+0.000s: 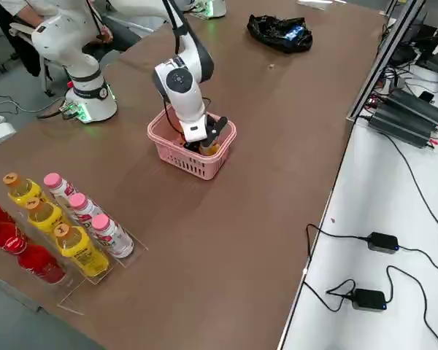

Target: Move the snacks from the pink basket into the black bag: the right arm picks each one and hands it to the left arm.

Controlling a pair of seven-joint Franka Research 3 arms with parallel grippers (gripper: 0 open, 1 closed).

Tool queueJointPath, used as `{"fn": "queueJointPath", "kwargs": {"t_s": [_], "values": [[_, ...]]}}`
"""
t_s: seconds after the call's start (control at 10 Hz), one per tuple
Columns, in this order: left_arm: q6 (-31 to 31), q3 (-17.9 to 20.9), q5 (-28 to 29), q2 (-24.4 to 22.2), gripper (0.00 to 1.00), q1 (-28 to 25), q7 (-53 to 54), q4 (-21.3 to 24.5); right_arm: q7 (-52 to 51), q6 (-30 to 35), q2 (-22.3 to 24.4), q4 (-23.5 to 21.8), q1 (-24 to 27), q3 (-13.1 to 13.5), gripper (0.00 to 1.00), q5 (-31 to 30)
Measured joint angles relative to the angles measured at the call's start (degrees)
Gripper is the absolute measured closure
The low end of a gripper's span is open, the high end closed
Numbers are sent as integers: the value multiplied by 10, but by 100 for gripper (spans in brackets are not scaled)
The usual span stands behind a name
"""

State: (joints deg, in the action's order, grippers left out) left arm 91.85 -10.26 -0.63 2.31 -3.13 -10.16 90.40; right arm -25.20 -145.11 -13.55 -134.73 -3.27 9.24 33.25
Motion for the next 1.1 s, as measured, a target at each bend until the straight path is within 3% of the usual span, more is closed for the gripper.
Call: {"fn": "queueJointPath", "kwargs": {"t_s": [0.7, 1.1], "values": [[-25, 4, 0, 0, 0, -2, 0, -2, -1, -2, -3, 1, -4, -3, 29, 15], [-29, 5, 0, 0, 0, -2, 0, -2, -1, -5, -6, 1, -8, -4, 37, 17]]}}
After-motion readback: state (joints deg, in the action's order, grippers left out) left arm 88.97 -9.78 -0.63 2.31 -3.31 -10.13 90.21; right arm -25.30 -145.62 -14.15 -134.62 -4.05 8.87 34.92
